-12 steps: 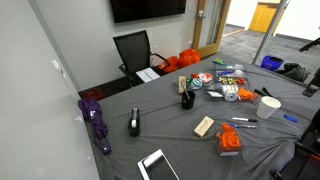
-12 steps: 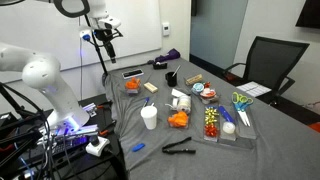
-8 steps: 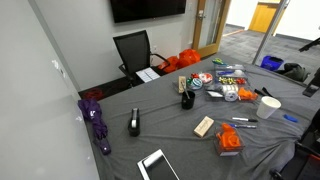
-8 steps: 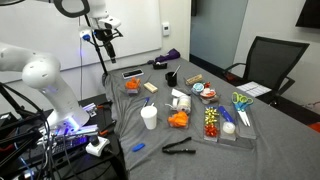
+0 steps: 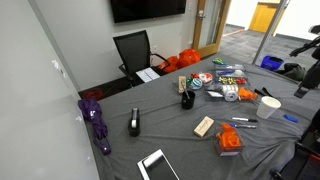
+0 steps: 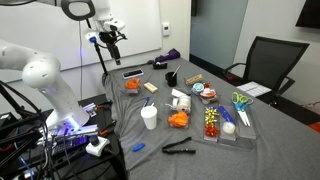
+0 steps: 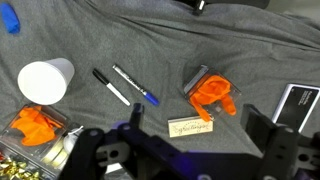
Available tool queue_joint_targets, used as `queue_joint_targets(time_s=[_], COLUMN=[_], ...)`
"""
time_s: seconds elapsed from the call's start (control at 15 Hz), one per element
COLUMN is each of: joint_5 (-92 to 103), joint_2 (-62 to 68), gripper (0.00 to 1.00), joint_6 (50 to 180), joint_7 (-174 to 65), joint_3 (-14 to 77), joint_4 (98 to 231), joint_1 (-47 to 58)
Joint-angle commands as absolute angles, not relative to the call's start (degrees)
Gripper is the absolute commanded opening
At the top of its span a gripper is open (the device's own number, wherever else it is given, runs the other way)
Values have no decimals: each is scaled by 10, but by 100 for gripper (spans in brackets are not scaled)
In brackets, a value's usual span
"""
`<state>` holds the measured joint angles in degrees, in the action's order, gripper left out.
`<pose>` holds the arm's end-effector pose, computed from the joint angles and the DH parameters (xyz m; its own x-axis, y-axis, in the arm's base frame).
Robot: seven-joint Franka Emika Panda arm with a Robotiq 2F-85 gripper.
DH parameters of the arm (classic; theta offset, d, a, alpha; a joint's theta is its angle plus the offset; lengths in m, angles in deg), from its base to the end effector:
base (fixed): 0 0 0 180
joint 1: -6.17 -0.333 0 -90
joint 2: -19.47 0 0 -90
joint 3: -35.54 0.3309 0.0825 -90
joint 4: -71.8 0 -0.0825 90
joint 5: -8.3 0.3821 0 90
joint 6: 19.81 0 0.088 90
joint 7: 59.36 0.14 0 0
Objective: Sift a pen from the table to the cup
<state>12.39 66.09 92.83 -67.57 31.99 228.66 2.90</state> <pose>0.2971 0.0068 0.4294 0.9904 0.1273 0.0543 0.1324 -0.9856 -0.1050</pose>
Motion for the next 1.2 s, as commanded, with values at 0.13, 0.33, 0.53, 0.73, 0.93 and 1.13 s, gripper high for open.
queue_joint_targets(time_s=[0.13,0.33,0.53,0.73,0.93,1.13], joint_5=[106,100,101,102,102,89], joint_2=[521,460,409,357,309,263], gripper=[100,100,100,100,100,100], joint_6=[1005,1058,1131,1189,1209,1205], joint_7=[-738,-765,-802,-843,-877,-887], joint_3=[317,318,316,313,314,321], joint_4=[2259,2254,2253,2246,2231,2211], joint_1=[13,9,5,1,3,12])
